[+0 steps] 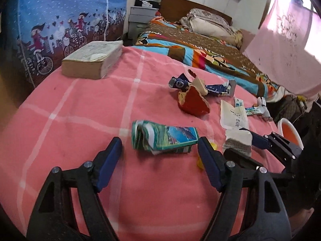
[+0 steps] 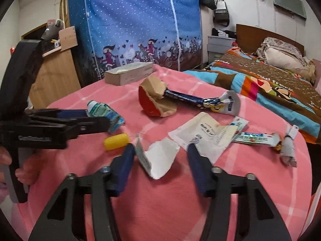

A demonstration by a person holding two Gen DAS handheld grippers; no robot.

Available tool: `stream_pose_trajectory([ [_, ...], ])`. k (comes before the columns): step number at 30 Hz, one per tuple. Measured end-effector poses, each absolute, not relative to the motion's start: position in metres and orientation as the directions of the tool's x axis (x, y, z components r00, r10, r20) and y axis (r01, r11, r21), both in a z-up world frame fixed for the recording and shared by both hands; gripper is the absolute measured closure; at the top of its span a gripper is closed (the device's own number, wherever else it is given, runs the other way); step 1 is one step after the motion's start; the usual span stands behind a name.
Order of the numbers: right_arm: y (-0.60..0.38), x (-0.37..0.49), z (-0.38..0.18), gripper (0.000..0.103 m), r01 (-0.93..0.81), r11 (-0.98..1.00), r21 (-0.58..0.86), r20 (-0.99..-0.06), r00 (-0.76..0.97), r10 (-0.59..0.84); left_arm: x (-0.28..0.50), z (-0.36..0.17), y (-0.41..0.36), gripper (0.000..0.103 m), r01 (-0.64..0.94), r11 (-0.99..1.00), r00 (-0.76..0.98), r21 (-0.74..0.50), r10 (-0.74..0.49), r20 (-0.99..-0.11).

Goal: Collect trash
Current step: 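Grasp the green-blue wrapper with the left tool while the right tool grasps the white paper scrap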

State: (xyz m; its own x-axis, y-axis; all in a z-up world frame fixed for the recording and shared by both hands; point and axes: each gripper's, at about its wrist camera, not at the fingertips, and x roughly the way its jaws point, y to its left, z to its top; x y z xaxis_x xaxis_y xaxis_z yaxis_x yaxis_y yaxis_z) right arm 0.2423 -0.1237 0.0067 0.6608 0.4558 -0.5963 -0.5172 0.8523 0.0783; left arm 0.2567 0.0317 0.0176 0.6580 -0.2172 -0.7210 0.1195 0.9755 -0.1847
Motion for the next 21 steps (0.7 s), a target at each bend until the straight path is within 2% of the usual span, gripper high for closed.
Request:
stream_pose_trajectory([
  [4, -0.122, 0.238, 0.007, 0.069, -0.534, 0.842, 0.074, -0.591, 0.657, 0.468, 0.261, 0.017, 0.029, 0.024, 0.136, 0.975, 0.649, -0.178, -0.223, -0.728],
  [7, -0.124, 0.239, 0.008, 0.073, -0.537, 0.839, 0.088, -0.588, 0.652, 0.479, 0.260, 0.018, 0.030, 0.031, 0.142, 0.973, 0.648, -0.183, -0.232, -0.725],
  [8, -0.124, 0.239, 0.007, 0.076, -0.537, 0.838, 0.092, -0.587, 0.651, 0.482, 0.259, 0.018, 0.029, 0.037, 0.146, 0.972, 0.648, -0.185, -0.236, -0.724],
  [11, -0.126, 0.237, 0.009, 0.082, -0.534, 0.839, 0.105, -0.579, 0.653, 0.488, 0.255, 0.019, 0.027, 0.043, 0.156, 0.974, 0.650, -0.167, -0.228, -0.725],
  [14, -0.128, 0.235, 0.009, 0.086, -0.534, 0.837, 0.119, -0.576, 0.650, 0.496, 0.250, 0.018, 0.023, 0.062, 0.174, 0.973, 0.639, -0.151, -0.228, -0.734],
  [21, -0.124, 0.226, 0.008, 0.090, -0.546, 0.831, 0.106, -0.577, 0.647, 0.499, 0.238, 0.018, 0.018, 0.079, 0.180, 0.977, 0.643, -0.118, -0.207, -0.738],
])
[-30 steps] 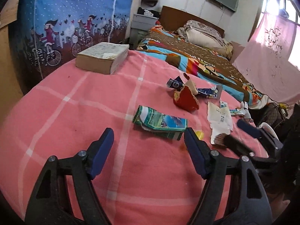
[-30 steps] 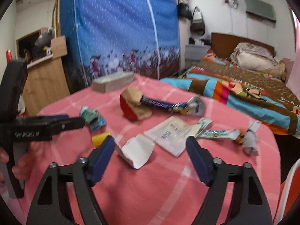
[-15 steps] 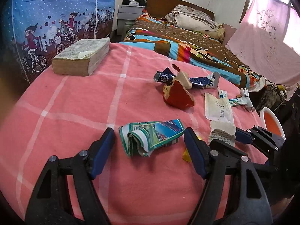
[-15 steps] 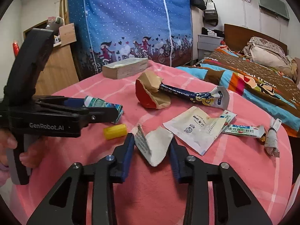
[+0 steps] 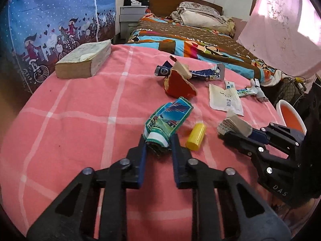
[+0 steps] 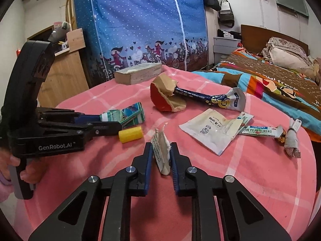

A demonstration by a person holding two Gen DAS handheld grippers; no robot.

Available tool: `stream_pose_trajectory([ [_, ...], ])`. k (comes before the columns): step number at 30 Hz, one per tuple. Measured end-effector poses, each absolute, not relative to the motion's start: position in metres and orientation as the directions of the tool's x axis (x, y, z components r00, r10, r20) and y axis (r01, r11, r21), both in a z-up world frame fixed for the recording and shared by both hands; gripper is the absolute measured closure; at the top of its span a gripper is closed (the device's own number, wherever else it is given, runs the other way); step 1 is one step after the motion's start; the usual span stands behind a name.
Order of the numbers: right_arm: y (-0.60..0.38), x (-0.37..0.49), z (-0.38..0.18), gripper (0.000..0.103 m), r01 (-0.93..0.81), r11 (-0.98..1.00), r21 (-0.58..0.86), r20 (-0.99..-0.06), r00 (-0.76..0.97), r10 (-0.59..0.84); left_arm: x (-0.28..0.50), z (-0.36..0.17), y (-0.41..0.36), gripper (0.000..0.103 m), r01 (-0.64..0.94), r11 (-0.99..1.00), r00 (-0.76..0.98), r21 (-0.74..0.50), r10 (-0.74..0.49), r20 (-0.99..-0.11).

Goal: Collect trash
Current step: 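Grasp the green-blue wrapper with the left tool while the right tool grasps the white paper scrap, then carry both wrappers over the orange bucket and open both tools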

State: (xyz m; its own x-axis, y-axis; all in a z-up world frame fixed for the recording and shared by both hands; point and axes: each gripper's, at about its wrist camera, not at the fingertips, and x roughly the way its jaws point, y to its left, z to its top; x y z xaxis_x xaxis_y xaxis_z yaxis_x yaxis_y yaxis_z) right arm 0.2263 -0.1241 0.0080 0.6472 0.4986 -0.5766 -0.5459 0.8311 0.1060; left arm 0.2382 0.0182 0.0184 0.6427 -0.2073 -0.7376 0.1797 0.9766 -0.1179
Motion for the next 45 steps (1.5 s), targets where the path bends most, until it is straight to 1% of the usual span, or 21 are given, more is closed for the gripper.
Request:
stream_pose_trajectory([
  [2, -0.125, 0.223, 0.008, 0.094, -0.542, 0.835, 0.099, -0.570, 0.657, 0.494, 0.236, 0.019, 0.019, 0.083, 0.170, 0.977, 0.648, -0.132, -0.212, -0.731],
  [3, -0.126, 0.222, 0.009, 0.095, -0.540, 0.836, 0.098, -0.565, 0.662, 0.493, 0.234, 0.020, 0.019, 0.086, 0.166, 0.977, 0.651, -0.137, -0.213, -0.728],
  [6, -0.131, 0.217, 0.013, 0.095, -0.535, 0.839, 0.099, -0.534, 0.683, 0.498, 0.225, 0.023, 0.016, 0.089, 0.146, 0.981, 0.679, -0.126, -0.192, -0.708],
  [8, -0.134, 0.214, 0.016, 0.095, -0.532, 0.841, 0.099, -0.515, 0.696, 0.501, 0.216, 0.028, 0.014, 0.090, 0.135, 0.984, 0.711, -0.120, -0.180, -0.680],
  [11, -0.140, 0.205, 0.024, 0.095, -0.536, 0.839, 0.092, -0.460, 0.724, 0.513, 0.202, 0.037, 0.007, 0.090, 0.136, 0.985, 0.764, -0.106, -0.172, -0.622],
  [17, -0.160, 0.186, 0.047, 0.095, -0.509, 0.858, 0.070, -0.316, 0.804, 0.503, 0.185, 0.057, -0.016, 0.091, 0.153, 0.986, 0.839, -0.061, -0.162, -0.519],
  [21, -0.187, 0.171, 0.066, 0.095, -0.446, 0.893, 0.064, -0.185, 0.874, 0.450, 0.173, 0.077, -0.037, 0.091, 0.189, 0.981, 0.888, -0.035, -0.186, -0.420],
  [26, -0.227, 0.152, 0.087, 0.095, -0.367, 0.926, 0.086, -0.044, 0.927, 0.372, 0.159, 0.105, -0.074, 0.091, 0.274, 0.962, 0.921, 0.002, -0.262, -0.287],
  [31, -0.268, 0.132, 0.099, 0.095, -0.261, 0.961, 0.093, 0.048, 0.965, 0.257, 0.149, 0.120, -0.114, 0.090, 0.373, 0.927, 0.911, 0.046, -0.357, -0.208],
  [34, -0.292, 0.123, 0.102, 0.095, -0.196, 0.975, 0.108, 0.070, 0.979, 0.190, 0.145, 0.123, -0.140, 0.090, 0.447, 0.893, 0.883, 0.060, -0.429, -0.191],
  [39, -0.336, 0.111, 0.097, 0.095, -0.068, 0.986, 0.153, 0.049, 0.997, 0.061, 0.142, 0.123, -0.185, 0.090, 0.550, 0.833, 0.825, 0.063, -0.529, -0.201],
  [42, -0.358, 0.106, 0.090, 0.095, 0.000, 0.985, 0.173, 0.017, 1.000, -0.003, 0.143, 0.118, -0.212, 0.090, 0.606, 0.794, 0.779, 0.051, -0.580, -0.236],
  [45, -0.379, 0.106, 0.083, 0.094, 0.075, 0.979, 0.189, -0.046, 0.997, -0.067, 0.149, 0.110, -0.237, 0.090, 0.650, 0.759, 0.731, 0.025, -0.616, -0.295],
])
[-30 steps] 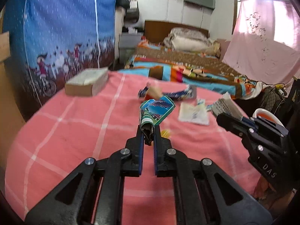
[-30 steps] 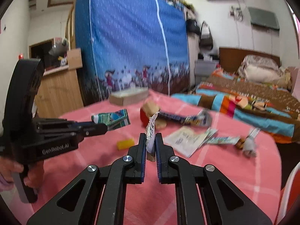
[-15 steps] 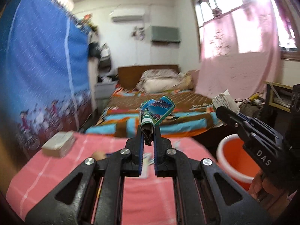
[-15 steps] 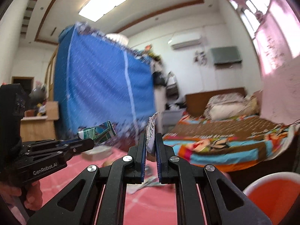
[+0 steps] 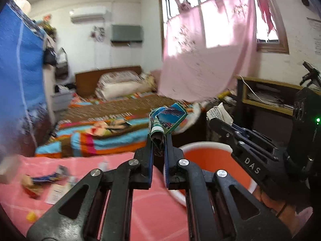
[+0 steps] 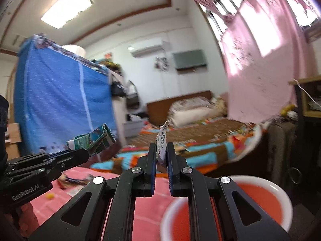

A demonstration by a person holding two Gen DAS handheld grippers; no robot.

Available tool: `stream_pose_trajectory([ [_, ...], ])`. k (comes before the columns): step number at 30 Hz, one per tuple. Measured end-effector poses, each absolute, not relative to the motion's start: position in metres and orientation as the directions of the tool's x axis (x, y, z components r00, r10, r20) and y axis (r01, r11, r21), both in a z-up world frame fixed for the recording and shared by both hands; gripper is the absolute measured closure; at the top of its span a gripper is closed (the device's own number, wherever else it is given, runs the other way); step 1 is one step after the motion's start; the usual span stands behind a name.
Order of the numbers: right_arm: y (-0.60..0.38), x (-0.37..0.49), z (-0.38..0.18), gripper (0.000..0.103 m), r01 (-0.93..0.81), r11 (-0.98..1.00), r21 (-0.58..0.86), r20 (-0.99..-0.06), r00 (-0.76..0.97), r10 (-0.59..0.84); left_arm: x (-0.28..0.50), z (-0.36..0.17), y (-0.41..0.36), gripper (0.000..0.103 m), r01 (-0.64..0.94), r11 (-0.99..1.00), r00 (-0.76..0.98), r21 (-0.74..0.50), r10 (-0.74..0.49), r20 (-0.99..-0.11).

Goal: Collect trash
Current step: 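Carry both wrappers over the orange bucket and open both tools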

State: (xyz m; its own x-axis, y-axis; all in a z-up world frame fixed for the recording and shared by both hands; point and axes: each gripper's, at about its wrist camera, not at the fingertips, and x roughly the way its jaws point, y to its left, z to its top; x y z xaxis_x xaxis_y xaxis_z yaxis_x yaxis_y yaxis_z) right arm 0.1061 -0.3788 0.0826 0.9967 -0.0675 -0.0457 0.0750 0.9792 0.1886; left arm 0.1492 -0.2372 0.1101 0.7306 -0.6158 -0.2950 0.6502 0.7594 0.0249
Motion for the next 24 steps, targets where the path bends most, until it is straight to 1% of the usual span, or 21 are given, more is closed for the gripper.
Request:
stream_pose_trajectory([
  [5, -0.405, 0.111, 0.066, 0.094, 0.163, 0.963, 0.216, -0.165, 0.978, -0.129, 0.171, 0.093, -0.265, 0.090, 0.691, 0.718, 0.631, -0.084, -0.656, -0.414],
  [11, -0.429, 0.110, 0.046, 0.094, 0.220, 0.948, 0.231, -0.271, 0.950, -0.154, 0.187, 0.074, -0.289, 0.089, 0.695, 0.699, 0.545, -0.171, -0.667, -0.508],
  [16, -0.435, 0.112, 0.039, 0.093, 0.244, 0.941, 0.236, -0.323, 0.933, -0.161, 0.188, 0.061, -0.305, 0.088, 0.702, 0.688, 0.494, -0.184, -0.657, -0.570],
  [21, -0.437, 0.112, 0.038, 0.091, 0.262, 0.935, 0.241, -0.346, 0.923, -0.169, 0.186, 0.058, -0.310, 0.084, 0.700, 0.687, 0.476, -0.196, -0.653, -0.589],
  [22, -0.437, 0.112, 0.037, 0.090, 0.265, 0.933, 0.242, -0.351, 0.921, -0.170, 0.186, 0.058, -0.310, 0.083, 0.700, 0.687, 0.474, -0.196, -0.652, -0.592],
  [24, -0.438, 0.112, 0.037, 0.079, 0.272, 0.931, 0.243, -0.357, 0.917, -0.175, 0.186, 0.058, -0.311, 0.078, 0.697, 0.690, 0.474, -0.196, -0.649, -0.595],
])
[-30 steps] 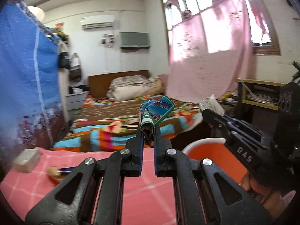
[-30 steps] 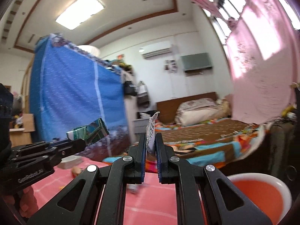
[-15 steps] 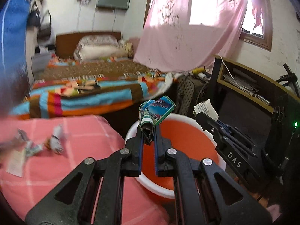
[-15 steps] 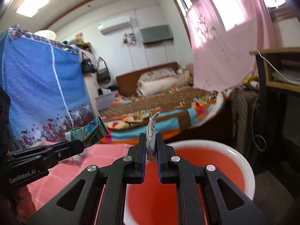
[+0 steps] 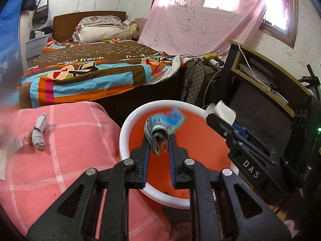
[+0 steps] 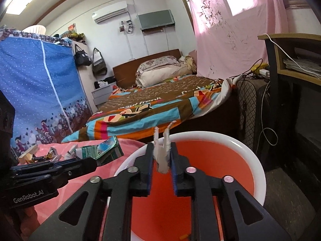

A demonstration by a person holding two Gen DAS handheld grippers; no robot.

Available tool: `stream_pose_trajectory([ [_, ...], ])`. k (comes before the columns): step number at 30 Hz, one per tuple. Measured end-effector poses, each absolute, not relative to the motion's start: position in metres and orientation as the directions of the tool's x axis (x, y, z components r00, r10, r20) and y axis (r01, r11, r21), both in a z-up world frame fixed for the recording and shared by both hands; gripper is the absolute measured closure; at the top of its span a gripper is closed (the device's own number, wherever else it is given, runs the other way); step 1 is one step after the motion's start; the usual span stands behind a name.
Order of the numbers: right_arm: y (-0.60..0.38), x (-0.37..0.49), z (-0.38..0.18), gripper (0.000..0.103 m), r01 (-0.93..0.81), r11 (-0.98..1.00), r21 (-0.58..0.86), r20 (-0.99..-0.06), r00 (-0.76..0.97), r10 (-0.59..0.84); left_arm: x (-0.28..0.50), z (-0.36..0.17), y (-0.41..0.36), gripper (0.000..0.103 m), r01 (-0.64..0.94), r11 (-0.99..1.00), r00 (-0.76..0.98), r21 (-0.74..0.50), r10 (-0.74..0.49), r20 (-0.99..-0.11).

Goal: Collect trash
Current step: 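Carry both wrappers over the orange bucket and open both tools, then move both tools back over the bed cover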

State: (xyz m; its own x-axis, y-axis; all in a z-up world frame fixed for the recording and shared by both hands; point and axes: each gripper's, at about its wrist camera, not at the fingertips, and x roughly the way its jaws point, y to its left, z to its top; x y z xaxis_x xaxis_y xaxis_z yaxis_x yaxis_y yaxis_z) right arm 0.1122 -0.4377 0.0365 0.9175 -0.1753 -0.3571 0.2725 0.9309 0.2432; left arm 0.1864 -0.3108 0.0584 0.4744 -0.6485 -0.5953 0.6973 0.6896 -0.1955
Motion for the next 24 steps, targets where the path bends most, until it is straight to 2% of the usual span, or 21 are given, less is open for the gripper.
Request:
stream_pose_trajectory([
  [1, -0.438, 0.112, 0.037, 0.070, 0.275, 0.930, 0.245, -0.358, 0.917, -0.177, 0.187, 0.059, -0.311, 0.077, 0.696, 0.690, 0.474, -0.196, -0.648, -0.596],
  [2, -0.439, 0.112, 0.037, 0.068, 0.277, 0.928, 0.249, -0.357, 0.917, -0.178, 0.187, 0.059, -0.310, 0.075, 0.695, 0.691, 0.475, -0.198, -0.648, -0.596],
  [10, -0.444, 0.109, 0.039, 0.058, 0.302, 0.917, 0.261, -0.352, 0.914, -0.201, 0.189, 0.062, -0.297, 0.066, 0.666, 0.714, 0.502, -0.216, -0.643, -0.578],
  [13, -0.441, 0.108, 0.043, 0.057, 0.303, 0.919, 0.251, -0.329, 0.920, -0.214, 0.189, 0.065, -0.286, 0.057, 0.636, 0.741, 0.546, -0.217, -0.631, -0.551],
  [16, -0.434, 0.105, 0.051, 0.052, 0.291, 0.925, 0.242, -0.277, 0.935, -0.222, 0.185, 0.072, -0.268, 0.042, 0.585, 0.785, 0.627, -0.204, -0.598, -0.500],
  [18, -0.428, 0.103, 0.058, 0.029, 0.283, 0.930, 0.236, -0.235, 0.945, -0.228, 0.181, 0.077, -0.253, 0.025, 0.543, 0.819, 0.690, -0.188, -0.562, -0.456],
  [19, -0.424, 0.100, 0.062, 0.016, 0.276, 0.932, 0.237, -0.201, 0.952, -0.231, 0.179, 0.080, -0.244, 0.020, 0.514, 0.840, 0.728, -0.175, -0.535, -0.429],
  [20, -0.420, 0.099, 0.064, 0.016, 0.269, 0.933, 0.238, -0.178, 0.957, -0.231, 0.176, 0.083, -0.235, 0.013, 0.487, 0.858, 0.763, -0.163, -0.509, -0.400],
  [23, -0.406, 0.099, 0.074, 0.013, 0.230, 0.945, 0.233, -0.114, 0.971, -0.209, 0.169, 0.091, -0.209, 0.000, 0.424, 0.893, 0.836, -0.149, -0.449, -0.316],
  [24, -0.399, 0.100, 0.076, 0.011, 0.217, 0.949, 0.228, -0.095, 0.975, -0.200, 0.165, 0.093, -0.199, 0.000, 0.395, 0.907, 0.862, -0.148, -0.421, -0.282],
])
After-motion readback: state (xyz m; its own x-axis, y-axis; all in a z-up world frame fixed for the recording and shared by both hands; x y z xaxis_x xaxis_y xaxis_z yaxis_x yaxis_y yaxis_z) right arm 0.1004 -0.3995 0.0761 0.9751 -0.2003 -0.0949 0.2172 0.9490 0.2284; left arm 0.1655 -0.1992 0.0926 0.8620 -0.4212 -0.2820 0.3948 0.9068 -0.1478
